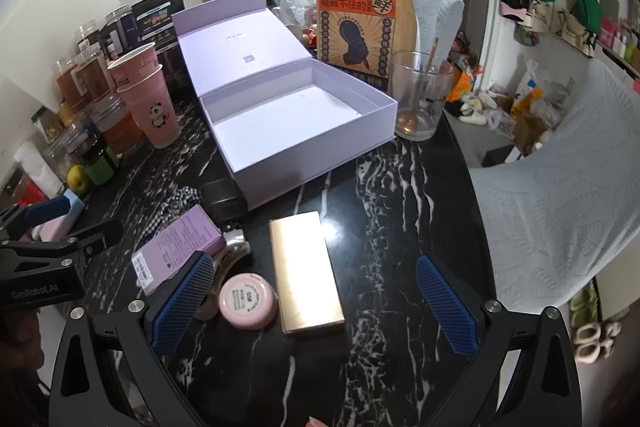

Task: Organize rigid objects
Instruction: 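Grasp the purple box with the left tool while the right tool grasps the gold box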

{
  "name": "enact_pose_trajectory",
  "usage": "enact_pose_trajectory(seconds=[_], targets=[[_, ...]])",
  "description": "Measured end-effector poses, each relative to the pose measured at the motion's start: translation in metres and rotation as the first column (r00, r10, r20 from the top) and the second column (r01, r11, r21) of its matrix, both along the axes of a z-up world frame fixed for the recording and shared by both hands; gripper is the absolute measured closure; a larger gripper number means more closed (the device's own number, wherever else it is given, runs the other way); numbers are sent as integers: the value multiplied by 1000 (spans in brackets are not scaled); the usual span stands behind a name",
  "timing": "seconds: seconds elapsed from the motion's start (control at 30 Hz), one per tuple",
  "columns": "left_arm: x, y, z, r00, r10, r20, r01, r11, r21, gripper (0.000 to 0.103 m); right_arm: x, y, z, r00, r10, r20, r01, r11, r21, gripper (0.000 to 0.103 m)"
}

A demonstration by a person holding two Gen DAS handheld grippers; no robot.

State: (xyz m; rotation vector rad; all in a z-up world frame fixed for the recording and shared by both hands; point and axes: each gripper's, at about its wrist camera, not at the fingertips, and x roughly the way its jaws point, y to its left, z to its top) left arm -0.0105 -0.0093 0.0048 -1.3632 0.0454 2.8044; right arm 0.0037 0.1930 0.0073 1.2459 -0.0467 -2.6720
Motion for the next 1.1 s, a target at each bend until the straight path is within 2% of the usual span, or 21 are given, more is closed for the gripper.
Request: enact_pose_trajectory(seconds=[0.1,0.2,0.4,0.5,0.67,0.83,1.1], targets=[[4,0,-2,1000,-1,1,1,1000,3,0,4,0,-1,1000,18,23,-19,1000,22,0],[9,-1,-5,1000,1,5,-1,1000,12,0,11,-1,-5,999,27,-19,-26,997,76,0],[18,-5,-15,1000,2,25,-3,1000,28,0,21,-3,-11,998,56,-13,-55,998,34,0],[22,-7,-21,999,4,35,-5,999,40,0,24,-4,-16,998,64,0,-64,997,42,0],[26,-18,-32,998,20,53,-26,994,105,0,25,-5,-25,996,82,46,-83,996,21,0],[25,-26,-43,997,30,77,-39,991,127,0,23,-7,-34,993,99,64,-99,995,11,0],[24,-17,-43,996,-53,69,42,988,151,1,9,-6,-48,991,100,88,-100,995,-10,0]])
